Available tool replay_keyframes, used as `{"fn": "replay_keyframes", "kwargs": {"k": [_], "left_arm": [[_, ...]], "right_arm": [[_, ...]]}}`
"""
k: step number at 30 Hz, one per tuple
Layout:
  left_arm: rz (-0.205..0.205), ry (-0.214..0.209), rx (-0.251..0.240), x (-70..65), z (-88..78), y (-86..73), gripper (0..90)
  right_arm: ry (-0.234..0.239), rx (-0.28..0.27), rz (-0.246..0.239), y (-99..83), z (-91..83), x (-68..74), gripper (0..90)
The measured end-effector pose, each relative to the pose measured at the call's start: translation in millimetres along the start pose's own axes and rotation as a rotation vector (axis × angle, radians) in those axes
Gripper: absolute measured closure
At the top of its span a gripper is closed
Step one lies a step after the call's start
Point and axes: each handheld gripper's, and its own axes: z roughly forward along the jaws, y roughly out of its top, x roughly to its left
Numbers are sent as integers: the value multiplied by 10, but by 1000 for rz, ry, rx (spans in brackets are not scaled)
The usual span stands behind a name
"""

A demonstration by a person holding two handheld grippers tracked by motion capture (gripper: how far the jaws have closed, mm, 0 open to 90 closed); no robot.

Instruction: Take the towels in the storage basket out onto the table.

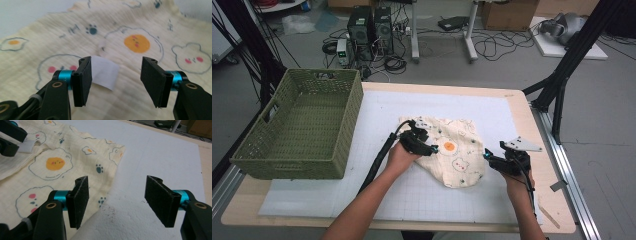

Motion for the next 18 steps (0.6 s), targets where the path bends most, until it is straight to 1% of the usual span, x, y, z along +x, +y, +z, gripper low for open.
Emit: {"fn": "replay_keyframes", "kwargs": {"k": [1,3,4,5,6,7,8,9,10,11,13,16,17,18], "left_arm": [[13,14,3,-27,19,-39,479],[25,16,24,-43,54,-91,530],[48,34,15,-56,50,-106,556],[64,37,8,-68,37,-115,622],[71,35,10,-72,34,-116,708],[92,31,20,-70,17,-114,737],[97,26,18,-70,10,-116,822],[97,25,15,-65,-2,-120,850],[89,21,1,-60,-16,-130,881],[74,17,-15,-52,-35,-141,882],[54,10,-33,-22,-101,-174,890],[51,8,-55,22,-236,-240,896],[52,15,-69,35,-288,-261,896],[38,16,-88,51,-339,-283,896]], "right_arm": [[1,5,-2,-6,-12,8,355],[0,5,-1,-16,-23,7,356],[-2,4,0,-18,-32,-1,355],[-1,4,14,-20,-40,0,355],[-2,0,17,-21,-48,-6,356],[-2,-1,19,-21,-53,-8,356],[-4,-4,17,-23,-53,-12,356],[-3,-3,18,-24,-54,-12,356],[-3,-3,17,-25,-53,-14,356],[-4,-1,19,-25,-56,-14,356],[-2,1,25,-26,-63,-12,361],[2,2,28,-30,-55,-15,362],[3,9,36,-31,-53,-10,362],[4,10,33,-32,-48,-12,362]]}}
